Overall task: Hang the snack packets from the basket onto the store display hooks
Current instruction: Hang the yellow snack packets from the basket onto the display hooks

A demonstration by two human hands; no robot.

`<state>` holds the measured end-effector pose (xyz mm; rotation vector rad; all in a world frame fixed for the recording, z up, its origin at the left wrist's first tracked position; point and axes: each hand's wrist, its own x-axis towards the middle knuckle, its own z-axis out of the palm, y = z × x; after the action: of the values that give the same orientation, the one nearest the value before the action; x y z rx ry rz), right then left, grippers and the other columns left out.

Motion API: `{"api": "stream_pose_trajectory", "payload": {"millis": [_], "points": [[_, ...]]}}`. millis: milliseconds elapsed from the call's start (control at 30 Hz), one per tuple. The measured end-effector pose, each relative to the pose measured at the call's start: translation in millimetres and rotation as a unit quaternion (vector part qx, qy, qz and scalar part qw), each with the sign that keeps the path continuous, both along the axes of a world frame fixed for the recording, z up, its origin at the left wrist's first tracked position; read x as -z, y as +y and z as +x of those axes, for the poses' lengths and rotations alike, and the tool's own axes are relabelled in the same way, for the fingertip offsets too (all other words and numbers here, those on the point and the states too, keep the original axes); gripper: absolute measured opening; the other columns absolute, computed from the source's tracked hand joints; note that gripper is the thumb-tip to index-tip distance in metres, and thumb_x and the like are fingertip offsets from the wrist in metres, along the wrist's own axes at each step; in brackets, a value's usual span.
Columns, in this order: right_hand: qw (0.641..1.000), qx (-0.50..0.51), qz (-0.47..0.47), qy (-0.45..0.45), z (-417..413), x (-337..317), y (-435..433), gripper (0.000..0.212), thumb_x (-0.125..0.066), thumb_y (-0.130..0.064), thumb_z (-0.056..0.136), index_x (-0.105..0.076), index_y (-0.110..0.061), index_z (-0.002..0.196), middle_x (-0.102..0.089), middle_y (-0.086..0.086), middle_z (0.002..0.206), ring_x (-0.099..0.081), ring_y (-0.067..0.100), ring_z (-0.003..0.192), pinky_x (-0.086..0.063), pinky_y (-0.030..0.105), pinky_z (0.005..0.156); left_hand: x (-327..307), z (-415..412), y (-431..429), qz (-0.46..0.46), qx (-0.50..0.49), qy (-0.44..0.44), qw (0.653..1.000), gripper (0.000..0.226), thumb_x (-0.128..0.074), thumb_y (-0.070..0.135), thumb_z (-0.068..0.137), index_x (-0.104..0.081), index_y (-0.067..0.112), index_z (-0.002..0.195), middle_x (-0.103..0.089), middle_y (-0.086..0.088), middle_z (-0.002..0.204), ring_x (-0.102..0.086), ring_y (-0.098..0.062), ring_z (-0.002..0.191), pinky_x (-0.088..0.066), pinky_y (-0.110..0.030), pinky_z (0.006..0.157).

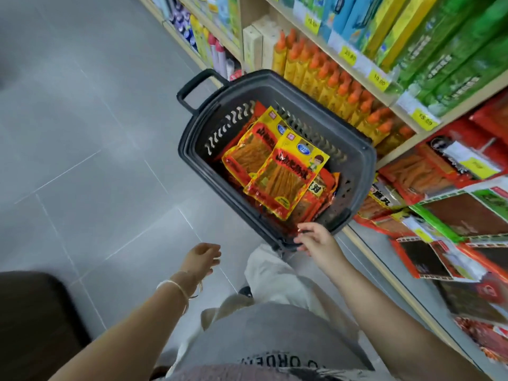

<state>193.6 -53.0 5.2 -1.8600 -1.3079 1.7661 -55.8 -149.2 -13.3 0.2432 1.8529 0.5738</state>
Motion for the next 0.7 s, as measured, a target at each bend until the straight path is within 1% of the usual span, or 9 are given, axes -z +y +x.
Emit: {"api": "stream_pose_trajectory", "payload": {"millis": [100,167,233,333,400,433,500,600,700], "points": [[0.998,0.026,-0.039,0.029,-19.4,11.7,63.6,0.016,-0.051,-0.014,0.094,-0.054,-0.025,0.105,-0.067,-0.002,0.087,-0.061,0.008,0.067,-0.046,0.019,0.06,-10.3,-0.6,54.4,0.039,0.02,-0.002,0.999,0.016,-0.046,0.018,0.094,-0.062,0.022,0.094,-0.067,0.002,0.099,-0.063,-0.012,0.088,-0.049,-0.026,0.074],[0.994,0.064,-0.079,0.03,-28.5,29.2,100.4,0.021,-0.052,-0.013,0.092,-0.053,-0.02,0.112,-0.065,0.002,0.088,-0.059,0.011,0.068,-0.045,0.022,0.059,-13.6,-1.0,90.2,0.06,0.03,0.003,0.998,0.015,-0.048,0.019,0.094,-0.062,0.02,0.097,-0.067,0.002,0.098,-0.063,-0.011,0.087,-0.049,-0.025,0.073],[0.989,0.087,-0.122,0.013,-33.2,50.4,128.1,0.026,-0.051,-0.014,0.093,-0.051,-0.016,0.119,-0.062,0.004,0.092,-0.058,0.014,0.072,-0.044,0.026,0.063,-14.4,-0.9,123.1,0.077,0.021,-0.002,0.997,0.013,-0.05,0.017,0.093,-0.063,0.017,0.097,-0.066,-0.001,0.095,-0.062,-0.011,0.081,-0.048,-0.026,0.074],[0.979,0.102,-0.175,-0.031,-33.3,81.0,154.7,0.017,-0.049,-0.014,0.094,-0.059,-0.017,0.107,-0.062,0.015,0.11,-0.061,0.025,0.094,-0.048,0.035,0.079,-10.5,-1.2,162.1,0.093,-0.041,-0.027,0.994,0.016,-0.048,0.01,0.094,-0.063,0.015,0.092,-0.067,-0.002,0.089,-0.062,-0.011,0.074,-0.051,-0.025,0.068],[0.975,0.111,-0.182,-0.062,-31.8,99.1,163.7,0.025,-0.049,-0.013,0.094,-0.058,-0.011,0.117,-0.058,0.02,0.12,-0.057,0.032,0.11,-0.047,0.039,0.089,-4.3,-2.1,179.8,0.085,-0.044,-0.027,0.995,0.016,-0.048,0.012,0.094,-0.063,0.017,0.091,-0.068,0.001,0.09,-0.063,-0.01,0.077,-0.052,-0.024,0.07],[0.972,0.124,-0.185,-0.078,-31.3,107.3,166.1,0.033,-0.051,-0.014,0.093,-0.054,-0.01,0.126,-0.057,0.02,0.122,-0.056,0.033,0.112,-0.046,0.038,0.09,-0.1,-3.3,186.6,0.078,-0.038,-0.028,0.996,0.016,-0.048,0.013,0.094,-0.062,0.018,0.09,-0.067,0.001,0.091,-0.063,-0.011,0.08,-0.052,-0.026,0.073],[0.962,0.159,-0.201,-0.097,-32.6,119.8,166.3,0.042,-0.055,-0.018,0.092,-0.048,-0.008,0.132,-0.054,0.017,0.126,-0.053,0.032,0.114,-0.046,0.038,0.091,8.1,-7.2,196.5,0.062,-0.029,-0.026,0.997,0.016,-0.047,0.014,0.094,-0.062,0.019,0.09,-0.067,0.002,0.091,-0.063,-0.012,0.082,-0.052,-0.027,0.076],[0.936,0.235,-0.254,-0.07,-39.5,134.6,163.2,0.047,-0.059,-0.028,0.091,-0.046,-0.015,0.134,-0.05,0.006,0.132,-0.05,0.025,0.119,-0.044,0.036,0.094,18.4,-15.3,207.2,0.04,-0.016,-0.031,0.999,0.017,-0.045,0.016,0.096,-0.061,0.019,0.09,-0.067,0.004,0.088,-0.063,-0.011,0.081,-0.053,-0.024,0.071],[0.924,0.267,-0.268,-0.058,-46.2,136.7,160.8,0.043,-0.059,-0.045,0.089,-0.051,-0.02,0.124,-0.051,0.0,0.119,-0.051,0.018,0.107,-0.043,0.033,0.088,23.1,-24.4,217.6,0.037,0.012,-0.043,0.998,0.018,-0.043,0.017,0.097,-0.06,0.019,0.09,-0.065,0.004,0.086,-0.063,-0.012,0.083,-0.054,-0.027,0.077]]}}
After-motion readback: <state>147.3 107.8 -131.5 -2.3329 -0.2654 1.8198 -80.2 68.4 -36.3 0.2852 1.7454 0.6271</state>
